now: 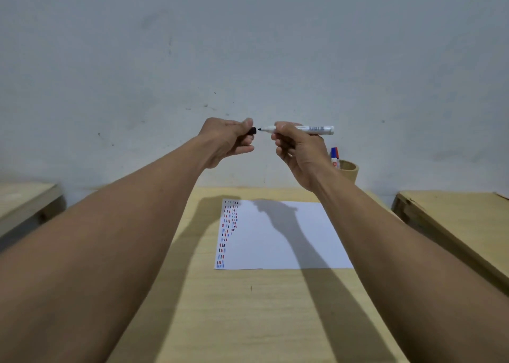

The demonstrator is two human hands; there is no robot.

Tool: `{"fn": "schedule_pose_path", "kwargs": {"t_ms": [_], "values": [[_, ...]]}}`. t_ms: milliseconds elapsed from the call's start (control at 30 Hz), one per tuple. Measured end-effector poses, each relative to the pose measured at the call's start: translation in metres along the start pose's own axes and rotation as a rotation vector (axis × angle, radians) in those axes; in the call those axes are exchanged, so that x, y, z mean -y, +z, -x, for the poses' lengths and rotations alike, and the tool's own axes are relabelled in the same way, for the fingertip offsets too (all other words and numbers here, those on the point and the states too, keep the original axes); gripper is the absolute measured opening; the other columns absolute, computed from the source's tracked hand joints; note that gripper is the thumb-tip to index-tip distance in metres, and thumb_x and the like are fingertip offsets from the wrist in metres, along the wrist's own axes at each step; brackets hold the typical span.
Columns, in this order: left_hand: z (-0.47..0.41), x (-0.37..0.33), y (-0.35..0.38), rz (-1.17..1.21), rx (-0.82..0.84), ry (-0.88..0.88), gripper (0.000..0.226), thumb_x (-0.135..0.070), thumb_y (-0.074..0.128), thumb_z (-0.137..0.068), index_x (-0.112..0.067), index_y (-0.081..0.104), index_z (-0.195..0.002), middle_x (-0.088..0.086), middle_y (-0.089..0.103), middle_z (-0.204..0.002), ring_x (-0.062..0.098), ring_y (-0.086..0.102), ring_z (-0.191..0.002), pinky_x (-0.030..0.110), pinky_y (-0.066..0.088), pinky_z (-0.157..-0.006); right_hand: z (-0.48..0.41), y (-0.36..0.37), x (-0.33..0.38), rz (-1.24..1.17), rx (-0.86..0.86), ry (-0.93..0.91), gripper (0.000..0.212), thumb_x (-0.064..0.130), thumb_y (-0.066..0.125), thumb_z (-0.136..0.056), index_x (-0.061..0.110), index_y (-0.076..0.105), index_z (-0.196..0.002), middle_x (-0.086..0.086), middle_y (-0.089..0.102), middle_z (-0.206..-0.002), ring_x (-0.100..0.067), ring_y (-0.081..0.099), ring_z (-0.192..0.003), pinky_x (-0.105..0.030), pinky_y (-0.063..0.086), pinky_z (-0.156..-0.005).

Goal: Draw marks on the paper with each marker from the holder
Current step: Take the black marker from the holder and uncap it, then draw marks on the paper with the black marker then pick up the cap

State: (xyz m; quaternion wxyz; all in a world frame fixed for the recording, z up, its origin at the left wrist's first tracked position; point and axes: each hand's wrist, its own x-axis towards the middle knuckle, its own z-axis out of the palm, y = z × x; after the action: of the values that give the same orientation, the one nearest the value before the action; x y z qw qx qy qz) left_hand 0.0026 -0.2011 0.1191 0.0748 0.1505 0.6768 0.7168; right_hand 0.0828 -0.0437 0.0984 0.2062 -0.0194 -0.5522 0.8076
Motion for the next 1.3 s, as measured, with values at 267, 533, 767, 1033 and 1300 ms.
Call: {"fn": "schedule_pose_path", "kwargs": {"t_ms": [267, 533, 767, 1033, 1300], "values": [[0.002, 0.055, -0.055, -0.651, -0.245, 0.139, 0.009, -0.01, 0.084, -0.076, -0.004, 0.078, -0.074, 0.007, 0.075, -0.073, 0.021, 0.069, -0.062, 0.03, 0.062, -0.064, 0.004, -0.002, -0.03, 0.17, -0.041, 0.099, 0.005, 0.014, 0.067, -0.09, 0.015, 0.068, -0.085, -0.001, 0.065, -0.07, -0.011, 0.058, -0.059, -0.025, 0.05, -0.056], [0.015, 0.129, -0.066, -0.919, -0.189, 0.068, 0.014, 0.005, 0.066, -0.083, -0.001, 0.078, -0.083, 0.005, 0.071, -0.074, 0.01, 0.066, -0.063, 0.018, 0.052, -0.056, 0.016, 0.004, -0.061, 0.332, 0.001, 0.144, 0.006, 0.016, 0.065, -0.09, 0.015, 0.064, -0.084, -0.002, 0.061, -0.073, -0.013, 0.055, -0.058, -0.026, 0.049, -0.053], [0.021, 0.147, -0.065, -0.986, -0.191, 0.057, 0.027, -0.002, 0.062, -0.087, -0.01, 0.076, -0.108, -0.006, 0.068, -0.073, 0.009, 0.06, -0.068, 0.025, 0.045, -0.067, 0.022, 0.006, -0.073, 0.381, 0.027, 0.155, 0.007, 0.02, 0.066, -0.091, 0.013, 0.068, -0.092, -0.002, 0.064, -0.076, -0.013, 0.058, -0.059, -0.026, 0.051, -0.054], [0.061, 0.145, -0.063, -1.204, -0.241, 0.111, 0.041, -0.028, 0.052, -0.1, -0.02, 0.051, -0.14, 0.01, 0.066, -0.124, 0.034, 0.052, -0.121, 0.043, 0.045, -0.089, 0.031, 0.002, -0.095, 0.554, -0.022, 0.097, 0.01, 0.016, 0.069, -0.09, 0.007, 0.072, -0.09, -0.003, 0.065, -0.072, -0.014, 0.061, -0.064, -0.026, 0.053, -0.056], [0.104, 0.155, -0.054, -1.158, -0.177, 0.06, 0.037, -0.026, 0.038, -0.101, -0.018, 0.054, -0.134, 0.009, 0.066, -0.124, 0.032, 0.056, -0.117, 0.042, 0.042, -0.094, 0.055, 0.0, -0.144, 0.75, -0.129, 0.105, 0.026, 0.029, 0.069, -0.083, 0.004, 0.07, -0.091, -0.003, 0.072, -0.074, -0.015, 0.066, -0.061, -0.032, 0.054, -0.056]]}}
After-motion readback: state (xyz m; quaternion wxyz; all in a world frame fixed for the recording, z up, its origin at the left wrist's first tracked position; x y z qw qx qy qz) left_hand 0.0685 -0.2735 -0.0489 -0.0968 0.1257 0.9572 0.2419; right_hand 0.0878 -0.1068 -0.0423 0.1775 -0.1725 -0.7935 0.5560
